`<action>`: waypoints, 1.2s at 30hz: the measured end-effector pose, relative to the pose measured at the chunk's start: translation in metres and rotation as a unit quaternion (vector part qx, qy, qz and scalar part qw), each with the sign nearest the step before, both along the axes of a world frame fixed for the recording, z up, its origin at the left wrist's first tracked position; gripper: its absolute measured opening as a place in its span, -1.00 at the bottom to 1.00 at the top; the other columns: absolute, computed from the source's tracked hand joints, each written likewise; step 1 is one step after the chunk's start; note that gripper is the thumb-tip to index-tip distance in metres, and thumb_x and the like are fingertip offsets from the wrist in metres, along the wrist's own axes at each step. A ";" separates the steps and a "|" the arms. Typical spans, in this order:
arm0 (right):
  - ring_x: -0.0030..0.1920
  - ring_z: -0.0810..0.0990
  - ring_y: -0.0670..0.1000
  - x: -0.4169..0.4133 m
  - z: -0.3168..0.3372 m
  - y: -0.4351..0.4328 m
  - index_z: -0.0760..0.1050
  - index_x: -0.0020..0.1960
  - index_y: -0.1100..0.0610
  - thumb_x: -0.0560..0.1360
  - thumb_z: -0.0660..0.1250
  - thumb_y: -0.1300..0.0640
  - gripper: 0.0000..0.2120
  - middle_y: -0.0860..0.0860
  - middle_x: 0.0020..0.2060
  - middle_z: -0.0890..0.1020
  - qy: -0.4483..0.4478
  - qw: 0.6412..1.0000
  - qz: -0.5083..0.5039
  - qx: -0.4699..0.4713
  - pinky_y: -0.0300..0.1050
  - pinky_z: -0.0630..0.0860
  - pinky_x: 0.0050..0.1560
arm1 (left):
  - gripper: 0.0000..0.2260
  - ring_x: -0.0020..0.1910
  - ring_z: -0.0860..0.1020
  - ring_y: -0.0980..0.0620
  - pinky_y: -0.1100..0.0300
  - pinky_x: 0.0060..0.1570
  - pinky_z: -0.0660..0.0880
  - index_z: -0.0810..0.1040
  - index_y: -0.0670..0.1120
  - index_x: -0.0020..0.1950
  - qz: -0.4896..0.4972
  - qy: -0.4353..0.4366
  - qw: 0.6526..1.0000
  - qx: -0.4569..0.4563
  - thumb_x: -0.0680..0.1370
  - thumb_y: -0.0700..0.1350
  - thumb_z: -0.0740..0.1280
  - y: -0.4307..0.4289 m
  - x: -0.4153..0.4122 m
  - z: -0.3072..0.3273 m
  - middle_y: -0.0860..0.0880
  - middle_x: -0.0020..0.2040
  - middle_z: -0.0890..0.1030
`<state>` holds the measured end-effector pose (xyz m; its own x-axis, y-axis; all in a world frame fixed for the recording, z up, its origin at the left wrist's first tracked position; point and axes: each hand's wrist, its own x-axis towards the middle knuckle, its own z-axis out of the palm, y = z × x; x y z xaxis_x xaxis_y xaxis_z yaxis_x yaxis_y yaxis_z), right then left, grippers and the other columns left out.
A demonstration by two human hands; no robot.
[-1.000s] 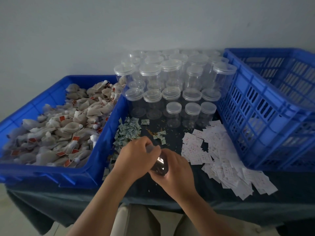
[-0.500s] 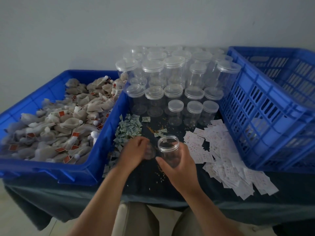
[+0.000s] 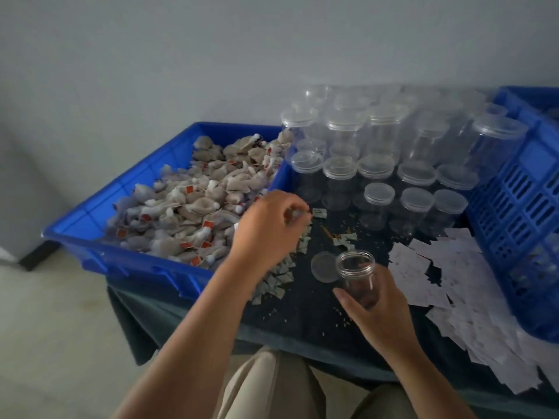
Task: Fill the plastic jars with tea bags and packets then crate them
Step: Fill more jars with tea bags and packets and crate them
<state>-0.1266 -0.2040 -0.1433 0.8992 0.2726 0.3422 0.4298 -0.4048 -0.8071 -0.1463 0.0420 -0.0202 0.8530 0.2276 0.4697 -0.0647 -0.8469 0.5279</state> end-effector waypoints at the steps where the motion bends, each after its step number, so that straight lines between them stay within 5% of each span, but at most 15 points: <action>1: -0.16 0.69 -0.18 0.000 0.000 0.001 0.43 0.17 -0.29 0.37 0.54 -0.35 -0.52 -0.32 -0.04 0.67 0.006 1.000 0.002 0.003 -0.32 0.56 -0.27 | -0.88 -0.09 0.59 0.34 0.29 -0.18 0.55 0.62 0.25 0.02 0.014 0.017 1.000 -0.019 0.58 0.23 0.34 0.017 -0.002 0.015 0.32 -0.05 0.62; 4: -0.17 0.71 -0.15 0.000 -0.001 0.002 0.46 0.18 -0.27 0.37 0.59 -0.27 -0.52 -0.26 -0.09 0.70 0.021 1.000 0.009 0.014 -0.19 0.63 -0.21 | -0.88 -0.02 0.62 0.23 0.16 -0.06 0.56 0.62 0.25 0.09 0.049 0.158 0.986 -0.027 0.69 0.08 0.28 0.074 -0.005 0.046 0.24 0.08 0.67; 7: -0.17 0.72 -0.16 -0.001 -0.002 0.002 0.47 0.15 -0.27 0.38 0.62 -0.19 -0.55 -0.27 -0.10 0.71 0.027 0.999 0.015 0.017 -0.18 0.64 -0.21 | -0.69 0.15 0.64 0.02 0.02 0.13 0.61 0.54 0.19 0.41 0.013 0.413 0.910 0.017 0.68 -0.05 0.30 0.111 -0.010 0.041 0.11 0.28 0.63; 10: -0.20 0.71 -0.18 -0.001 -0.001 0.002 0.46 0.14 -0.28 0.39 0.64 -0.16 -0.55 -0.30 -0.13 0.70 0.022 1.000 0.017 0.011 -0.30 0.59 -0.27 | -0.66 -0.09 0.64 0.02 0.09 -0.15 0.58 0.53 0.22 0.38 -0.015 0.550 0.830 0.094 0.65 -0.07 0.26 0.108 -0.017 0.019 0.06 0.12 0.67; 14: -0.18 0.70 -0.20 -0.003 0.001 0.003 0.46 0.15 -0.27 0.38 0.62 -0.18 -0.54 -0.33 -0.09 0.68 0.019 1.000 0.016 0.001 -0.39 0.55 -0.22 | -0.62 0.09 0.53 0.03 0.11 0.04 0.41 0.52 0.19 0.48 -0.010 0.484 0.860 0.162 0.67 -0.05 0.23 0.105 -0.017 -0.004 0.06 0.33 0.59; 17: -0.17 0.70 -0.19 -0.002 0.001 0.002 0.46 0.17 -0.25 0.39 0.64 -0.16 -0.52 -0.32 -0.08 0.68 0.023 1.000 0.016 -0.004 -0.38 0.57 -0.22 | -0.84 -0.05 0.53 0.04 0.13 -0.10 0.40 0.57 -0.01 0.20 0.022 0.428 0.890 0.155 0.67 -0.04 0.27 0.111 -0.016 -0.015 -0.04 0.17 0.62; 23: -0.19 0.69 -0.19 -0.002 0.003 0.003 0.47 0.14 -0.23 0.39 0.61 -0.20 -0.56 -0.30 -0.11 0.68 0.026 1.000 0.009 -0.006 -0.41 0.54 -0.20 | -0.85 -0.27 0.52 0.04 0.15 -0.34 0.37 0.43 0.00 -0.13 0.132 0.179 0.974 -0.046 0.57 -0.06 0.38 0.112 -0.019 -0.009 -0.01 -0.17 0.56; 28: -0.16 0.71 -0.15 -0.001 0.004 0.003 0.47 0.14 -0.21 0.39 0.55 -0.33 -0.55 -0.27 -0.10 0.69 0.024 1.000 0.009 -0.004 -0.32 0.57 -0.25 | -0.71 -0.38 0.50 0.10 0.13 -0.38 0.42 0.50 0.00 -0.08 0.161 0.007 0.966 -0.202 0.48 0.19 0.43 0.086 -0.019 0.030 0.06 -0.28 0.54; 32: -0.14 0.71 -0.17 -0.002 0.005 0.001 0.46 0.13 -0.25 0.37 0.51 -0.37 -0.56 -0.28 -0.08 0.69 0.022 1.000 0.014 0.006 -0.34 0.57 -0.20 | -0.80 -0.41 0.57 0.24 0.37 -0.45 0.47 0.57 0.10 -0.03 0.020 0.002 0.977 -0.213 0.52 0.19 0.45 0.038 -0.006 0.062 0.18 -0.27 0.66; 36: -0.11 0.70 -0.18 -0.003 0.007 0.001 0.45 0.16 -0.24 0.39 0.53 -0.34 -0.55 -0.30 -0.04 0.67 0.021 0.999 0.023 0.011 -0.38 0.55 -0.20 | -0.76 -0.29 0.64 0.10 0.16 -0.27 0.58 0.61 0.05 0.05 -0.058 0.027 0.956 -0.287 0.51 0.15 0.48 -0.013 0.017 0.056 0.08 -0.20 0.68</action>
